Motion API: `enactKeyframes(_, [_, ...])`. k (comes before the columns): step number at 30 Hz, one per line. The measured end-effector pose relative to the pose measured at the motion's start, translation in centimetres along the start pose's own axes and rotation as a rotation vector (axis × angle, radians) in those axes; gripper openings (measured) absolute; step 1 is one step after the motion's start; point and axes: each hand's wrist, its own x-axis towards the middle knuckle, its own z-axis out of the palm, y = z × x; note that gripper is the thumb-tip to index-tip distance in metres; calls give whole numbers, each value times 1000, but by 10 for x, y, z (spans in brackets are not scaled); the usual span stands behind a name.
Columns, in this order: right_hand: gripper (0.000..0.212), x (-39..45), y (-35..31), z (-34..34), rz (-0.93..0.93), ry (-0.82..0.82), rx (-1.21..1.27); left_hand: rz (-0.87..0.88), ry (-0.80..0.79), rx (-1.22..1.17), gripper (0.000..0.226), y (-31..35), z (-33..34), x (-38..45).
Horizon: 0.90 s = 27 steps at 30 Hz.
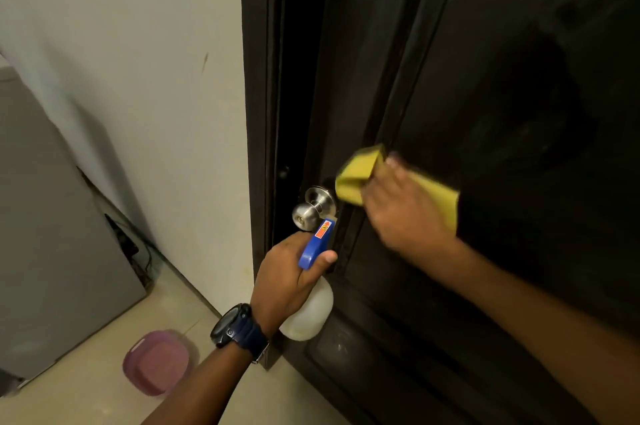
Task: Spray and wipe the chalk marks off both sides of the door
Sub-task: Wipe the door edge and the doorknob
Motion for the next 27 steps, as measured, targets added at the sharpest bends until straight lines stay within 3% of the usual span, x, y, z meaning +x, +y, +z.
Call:
enactKeyframes(4, [54,-49,-83,38,-351,-327,-42,27,-23,-17,62,-14,-5,-6])
enactKeyframes(5, [55,-49,-78,36,-366,-349,-46,23,-23,-23,62,-17,-8,-8])
enactKeyframes(7, [51,-41,-55,27,-347,-235,-82,22,-30,-26,61,-20,-12,-8])
enactKeyframes(10, [44,-17,6,-9,-185,-150,-67,13,-40,-61,67,-25,-17,-8])
enactKeyframes(14, [35,38,120,-89,301,309,-215,1,-51,-97,75,-28,-19,-4])
enactKeyframes(17, [44,73,159,-117,444,369,-296,-16,-52,-105,77,-32,-19,0])
enactKeyframes(21, [33,94,118,-79,474,430,-327,-61,-53,-102,76,-43,-18,3])
enactKeyframes(24, [20,80,54,-36,279,398,-196,-88,-53,-97,80,-59,-20,-1])
enactKeyframes(27, [27,43,-26,17,8,211,-79,-101,-42,-113,89,-76,-26,-13])
